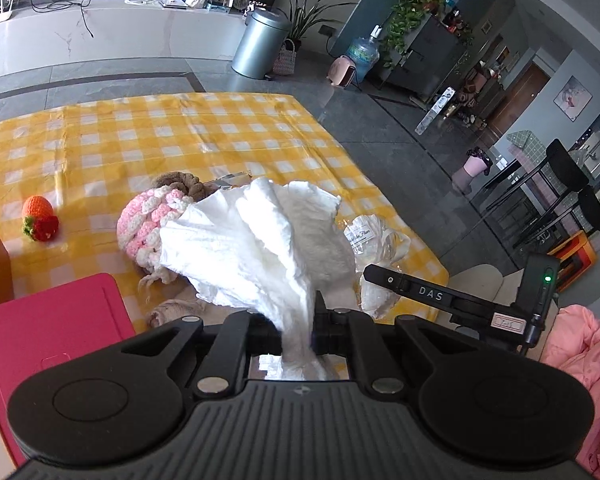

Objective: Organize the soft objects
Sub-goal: 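Carry both items over the open box and release the white cloth from the left gripper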

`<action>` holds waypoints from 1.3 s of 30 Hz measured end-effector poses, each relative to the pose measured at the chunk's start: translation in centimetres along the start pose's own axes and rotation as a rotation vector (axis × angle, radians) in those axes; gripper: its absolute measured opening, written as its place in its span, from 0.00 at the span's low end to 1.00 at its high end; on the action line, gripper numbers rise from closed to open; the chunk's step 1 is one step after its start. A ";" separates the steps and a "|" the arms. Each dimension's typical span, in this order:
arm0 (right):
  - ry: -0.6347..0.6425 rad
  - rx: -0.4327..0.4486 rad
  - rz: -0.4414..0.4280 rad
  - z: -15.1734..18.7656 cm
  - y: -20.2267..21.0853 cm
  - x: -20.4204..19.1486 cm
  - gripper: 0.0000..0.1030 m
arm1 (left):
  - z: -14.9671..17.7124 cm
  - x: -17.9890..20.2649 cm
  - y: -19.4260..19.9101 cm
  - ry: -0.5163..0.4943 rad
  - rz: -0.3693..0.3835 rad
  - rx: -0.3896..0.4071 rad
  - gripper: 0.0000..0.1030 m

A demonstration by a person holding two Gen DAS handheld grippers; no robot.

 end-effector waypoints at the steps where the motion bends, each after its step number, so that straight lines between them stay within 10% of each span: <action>1: 0.002 0.003 0.031 0.0 0.1 0.3 0.51 | 0.0 0.2 0.8 -0.006 0.002 0.015 0.11; 6: 0.122 0.120 0.247 -0.7 3.0 0.5 0.50 | -0.1 0.9 3.7 -0.015 0.029 0.072 0.11; 14: 0.151 0.164 0.078 -0.7 8.5 -4.6 0.50 | 1.0 0.0 10.2 -0.001 0.032 0.174 0.11; 25: 0.365 0.147 -0.285 3.2 13.5 -21.3 0.51 | 5.1 -6.1 18.7 0.089 -0.090 0.258 0.11; 39: 0.632 -0.050 -0.421 12.4 8.5 -35.3 0.50 | 10.3 -15.5 18.2 0.079 -0.372 0.039 0.11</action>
Point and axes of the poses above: each gripper's, at about its wrist camera, not at the fingertips, and y roughly against the way its jaws point, x to its right, z to its underside, the point moved 8 cm from there along -y, roughly the way its jaws point, and after that the axes turned 4 degrees about -x, right-handed, at the moved point
